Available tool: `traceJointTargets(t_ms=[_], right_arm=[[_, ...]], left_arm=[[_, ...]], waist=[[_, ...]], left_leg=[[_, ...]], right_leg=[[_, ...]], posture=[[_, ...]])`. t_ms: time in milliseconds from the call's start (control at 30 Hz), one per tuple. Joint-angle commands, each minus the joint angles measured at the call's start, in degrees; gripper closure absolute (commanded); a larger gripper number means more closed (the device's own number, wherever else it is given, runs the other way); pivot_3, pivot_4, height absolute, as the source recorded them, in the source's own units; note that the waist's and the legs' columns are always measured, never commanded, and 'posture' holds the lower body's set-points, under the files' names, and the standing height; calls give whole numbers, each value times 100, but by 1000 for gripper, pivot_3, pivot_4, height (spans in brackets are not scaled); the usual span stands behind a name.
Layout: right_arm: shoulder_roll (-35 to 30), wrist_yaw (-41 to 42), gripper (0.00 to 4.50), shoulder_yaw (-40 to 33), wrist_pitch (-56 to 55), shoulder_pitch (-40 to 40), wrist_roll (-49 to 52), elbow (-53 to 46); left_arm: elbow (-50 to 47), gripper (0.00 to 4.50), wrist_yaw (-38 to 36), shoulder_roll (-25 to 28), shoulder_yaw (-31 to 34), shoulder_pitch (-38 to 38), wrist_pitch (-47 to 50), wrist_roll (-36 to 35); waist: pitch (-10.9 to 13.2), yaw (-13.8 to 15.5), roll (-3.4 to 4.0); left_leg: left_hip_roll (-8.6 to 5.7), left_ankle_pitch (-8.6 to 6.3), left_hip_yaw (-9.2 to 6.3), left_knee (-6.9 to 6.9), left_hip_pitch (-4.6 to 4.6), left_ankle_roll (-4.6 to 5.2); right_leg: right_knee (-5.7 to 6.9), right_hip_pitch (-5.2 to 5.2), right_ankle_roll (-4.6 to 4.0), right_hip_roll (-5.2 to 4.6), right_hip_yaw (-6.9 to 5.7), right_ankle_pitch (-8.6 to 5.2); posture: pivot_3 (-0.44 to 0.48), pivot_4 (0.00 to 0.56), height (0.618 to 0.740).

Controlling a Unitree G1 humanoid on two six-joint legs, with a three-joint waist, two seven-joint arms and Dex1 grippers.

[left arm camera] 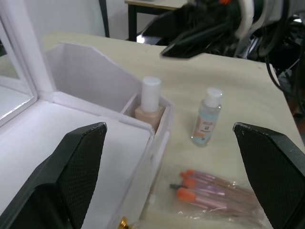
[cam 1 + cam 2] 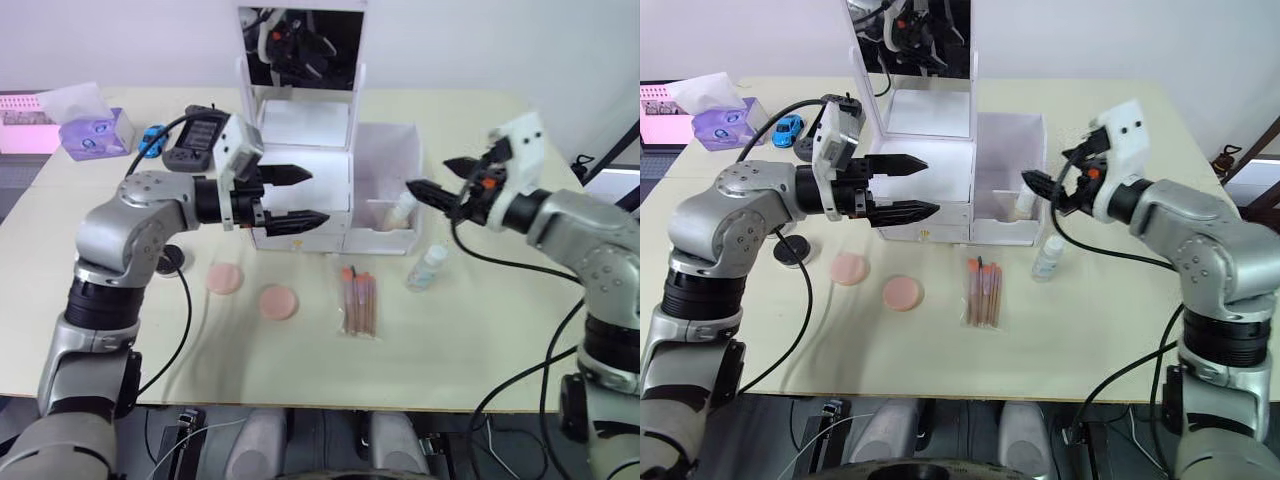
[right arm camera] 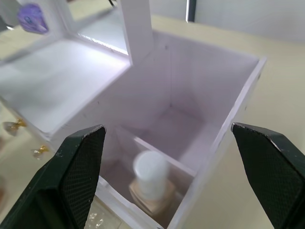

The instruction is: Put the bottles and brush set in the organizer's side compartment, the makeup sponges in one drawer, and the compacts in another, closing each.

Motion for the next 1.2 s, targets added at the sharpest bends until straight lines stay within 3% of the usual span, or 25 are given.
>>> traceJointTargets(t_ms=[33, 200, 300, 400, 567, 733, 967, 1200], right_arm=[[-570, 694, 45, -559, -537, 202, -11, 198], [-1313, 1821, 45, -1125, -1465, 1094, -223, 655], [-1445, 2199, 45, -1313, -1858, 1470, -266, 836], [-1524, 2874, 45, -1824, -2583, 2439, -610, 1528], [-1279, 2996, 45, -2404, -3648, 3094, -874, 2365], [-1142, 3010, 45, -2440, -4095, 3241, -918, 2780], [-1215, 3018, 45, -2365, -3918, 3190, -741, 2517], [-1454, 2914, 45, -2235, -2752, 3159, -108, 1053]], left_arm=[[203, 0, -144, 335, 395, 103, -310, 114], [1010, 0, -556, 983, 973, 577, -1061, 306], [1427, 0, -793, 1196, 1160, 737, -1453, 352], [2412, 0, -1060, 1854, 1503, 1182, -1851, 673], [3534, 0, -1198, 2218, 2010, 1340, -2351, 678], [4346, 0, -1369, 2373, 2229, 1360, -2737, 754], [4264, 0, -1426, 2169, 2230, 1048, -2710, 576], [2809, 0, -2141, 1846, 1894, 739, -1391, -209]], waist=[[0, 0, -1], [0, -29, -1], [0, -54, 0], [-3, -65, -6], [0, -81, -1], [-1, -105, 0], [-1, -90, 1], [-1, -67, 1]], left_leg=[[0, 0, 1, -1, 0, 0], [3, 0, 6, -6, 3, 0], [5, 0, 10, -9, 7, 0], [5, -1, 10, -2, 6, 0], [2, -1, 16, -9, 5, 0], [10, -2, 16, -9, 14, -2], [10, -2, 16, -10, 15, -2], [9, -1, 15, -7, 11, -3]], right_leg=[[-1, 0, 0, 0, 0, 0], [-2, 0, 1, 0, 0, -1], [-3, 0, 0, 0, 0, -1], [-3, 4, -3, -2, 0, -1], [-11, 0, -4, -8, 3, -2], [-4, 2, -21, -5, 2, -8], [-3, 0, -6, -6, 2, 2], [-3, 2, -4, -7, 3, 3]], posture=[[0, 150, 740], [0, 150, 740], [0, 150, 740], [0, 150, 740], [0, 150, 740], [0, 150, 740], [0, 150, 740], [0, 150, 740]])
